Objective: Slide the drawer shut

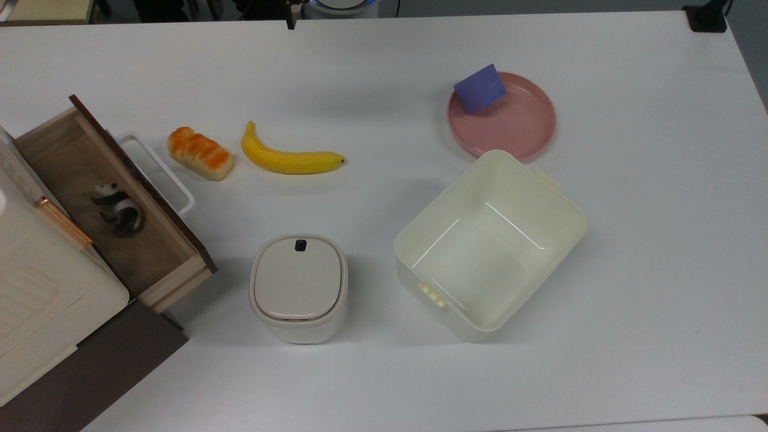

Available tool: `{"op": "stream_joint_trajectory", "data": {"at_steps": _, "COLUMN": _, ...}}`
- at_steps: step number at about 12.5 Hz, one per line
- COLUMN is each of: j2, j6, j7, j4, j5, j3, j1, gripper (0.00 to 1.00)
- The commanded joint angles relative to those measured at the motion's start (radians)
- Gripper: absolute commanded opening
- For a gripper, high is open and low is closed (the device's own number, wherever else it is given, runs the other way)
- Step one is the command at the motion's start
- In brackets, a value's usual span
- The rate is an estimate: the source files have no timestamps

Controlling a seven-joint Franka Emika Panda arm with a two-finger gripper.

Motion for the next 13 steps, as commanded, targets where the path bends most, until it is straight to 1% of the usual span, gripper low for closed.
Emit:
{"op": "stream_joint_trajectory", "data": {"at_steps": 1, "j2": -0.016, "j6": 0.001, "j7": 0.042, "j4": -0.017, "j5": -0.015, "j3": -0.003, "j1": 0.011, "gripper": 1.00}}
{"op": "stream_joint_trajectory", "data": {"at_steps": 4, "j2": -0.018, "j6": -0.011, "j7": 0.051, "j4": -0.016, "j5": -0.018, "j3": -0.001, "j1": 0.009, "gripper": 1.00}}
{"op": "stream_joint_trajectory", "data": {"at_steps": 6, "j2": -0.013, "j6": -0.018, "j7": 0.048, "j4": 0.015, "j5": -0.018, "j3": -0.008, "j1": 0.005, "gripper": 1.00}}
{"op": "stream_joint_trajectory", "data": {"at_steps": 13, "j2": -0.013, "j6": -0.033, "j7": 0.051, "j4": 0.010, "j5": -0.012, "j3": -0.006, "j1": 0.005, "gripper": 1.00}}
